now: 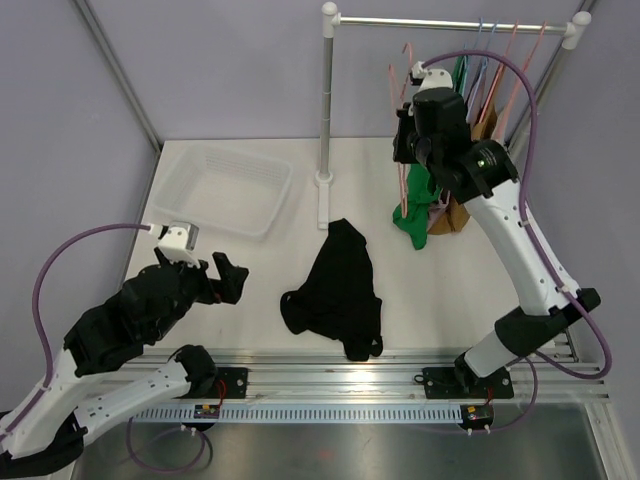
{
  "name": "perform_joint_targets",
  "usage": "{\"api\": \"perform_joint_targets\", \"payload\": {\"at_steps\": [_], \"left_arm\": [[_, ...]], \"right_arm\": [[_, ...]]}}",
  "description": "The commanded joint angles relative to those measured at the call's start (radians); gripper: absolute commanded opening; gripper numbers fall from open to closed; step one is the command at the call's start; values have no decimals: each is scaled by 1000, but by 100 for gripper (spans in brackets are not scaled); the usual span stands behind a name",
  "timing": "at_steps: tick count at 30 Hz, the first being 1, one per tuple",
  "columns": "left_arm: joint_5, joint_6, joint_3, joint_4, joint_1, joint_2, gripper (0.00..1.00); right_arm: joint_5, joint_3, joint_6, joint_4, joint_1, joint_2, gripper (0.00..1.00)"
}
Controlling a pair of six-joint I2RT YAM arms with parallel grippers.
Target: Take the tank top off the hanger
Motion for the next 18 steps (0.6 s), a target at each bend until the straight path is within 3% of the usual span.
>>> {"api": "perform_joint_targets", "payload": {"at_steps": [1, 9, 18], "left_arm": [[-76, 31, -28, -29, -3, -49, 99], [-206, -3, -83, -19, -3, -158, 99], [-220, -22, -99, -13, -3, -246, 99]], "right_arm": [[-65, 223, -35, -55, -54, 122, 0], [-191, 668, -54, -187, -179, 396, 0], [-199, 762, -87, -132, -212, 537, 0]]}}
